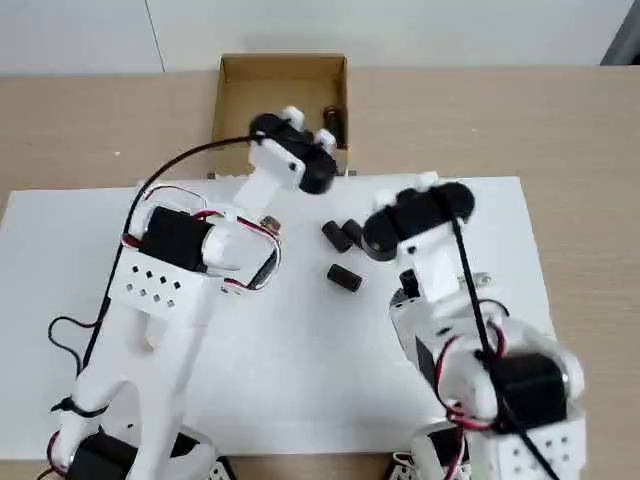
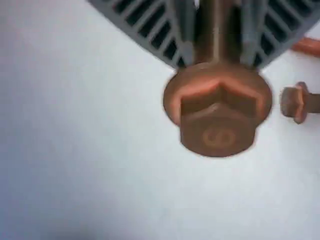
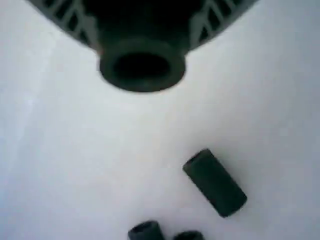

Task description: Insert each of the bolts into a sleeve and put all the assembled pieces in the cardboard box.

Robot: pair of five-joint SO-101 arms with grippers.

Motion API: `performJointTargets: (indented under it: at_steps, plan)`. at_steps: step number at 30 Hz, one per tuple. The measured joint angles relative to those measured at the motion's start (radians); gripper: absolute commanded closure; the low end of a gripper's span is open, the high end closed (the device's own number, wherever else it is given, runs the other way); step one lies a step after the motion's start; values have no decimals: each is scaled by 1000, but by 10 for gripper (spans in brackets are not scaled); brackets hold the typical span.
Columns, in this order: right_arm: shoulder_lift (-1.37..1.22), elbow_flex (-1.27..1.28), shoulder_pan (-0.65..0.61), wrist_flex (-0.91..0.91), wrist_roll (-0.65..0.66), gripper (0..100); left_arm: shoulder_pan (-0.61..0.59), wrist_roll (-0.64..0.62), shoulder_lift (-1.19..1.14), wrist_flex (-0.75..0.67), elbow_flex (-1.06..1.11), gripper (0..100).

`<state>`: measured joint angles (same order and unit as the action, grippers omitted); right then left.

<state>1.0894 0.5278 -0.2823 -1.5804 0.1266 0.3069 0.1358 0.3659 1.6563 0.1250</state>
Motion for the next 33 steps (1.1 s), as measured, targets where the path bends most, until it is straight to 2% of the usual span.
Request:
performJointTargets:
  at_steps: [4, 10, 15, 21, 25, 33]
  plan:
    - [127, 112, 2, 87, -121, 995, 0, -160, 0, 0, 0, 994]
    - [359, 310, 0, 204, -160, 995, 0, -333, 0, 0, 0, 995]
    - [552, 473, 0, 267, -161, 995, 0, -439, 17, 0, 0, 995]
    - [720, 603, -2, 278, -163, 995, 0, -483, 198, -63, 6, 995]
    - [709, 631, 3, 299, -187, 995, -2, -483, 362, -163, 141, 995]
    - [706, 764, 0, 488, -207, 995, -2, -520, 704, -436, 562, 995]
